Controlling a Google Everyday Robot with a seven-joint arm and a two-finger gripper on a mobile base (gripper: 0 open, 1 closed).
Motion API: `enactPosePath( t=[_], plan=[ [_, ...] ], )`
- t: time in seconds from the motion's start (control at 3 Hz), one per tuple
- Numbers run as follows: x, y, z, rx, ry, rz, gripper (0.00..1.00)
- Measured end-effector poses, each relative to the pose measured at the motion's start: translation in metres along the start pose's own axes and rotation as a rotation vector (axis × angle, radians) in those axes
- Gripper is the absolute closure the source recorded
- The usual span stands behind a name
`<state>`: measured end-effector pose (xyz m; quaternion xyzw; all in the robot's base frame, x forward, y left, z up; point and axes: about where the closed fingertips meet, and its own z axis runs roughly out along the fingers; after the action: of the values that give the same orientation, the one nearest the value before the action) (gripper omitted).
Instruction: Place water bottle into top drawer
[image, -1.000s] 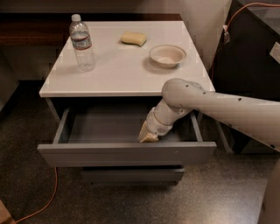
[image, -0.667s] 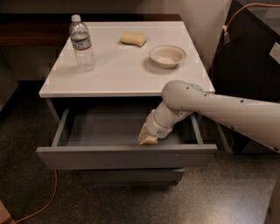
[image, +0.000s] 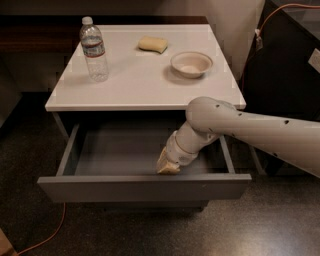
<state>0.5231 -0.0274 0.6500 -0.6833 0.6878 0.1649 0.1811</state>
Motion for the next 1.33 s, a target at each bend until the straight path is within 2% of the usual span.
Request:
enactPosePath(
  t=[0.33,0.67,1.0,1.33],
  plan=[
    [-0.002,0.022,0.0,-0.006,0.006,-0.011,1.0],
    [-0.01,0.064,0.004,-0.042,0.016,-0.053,1.0],
    [-0.012,0.075,0.005,-0.053,0.018,-0.064,1.0],
    [-0.02,0.099,0.001,-0.078,0.01,-0.095,1.0]
  ],
)
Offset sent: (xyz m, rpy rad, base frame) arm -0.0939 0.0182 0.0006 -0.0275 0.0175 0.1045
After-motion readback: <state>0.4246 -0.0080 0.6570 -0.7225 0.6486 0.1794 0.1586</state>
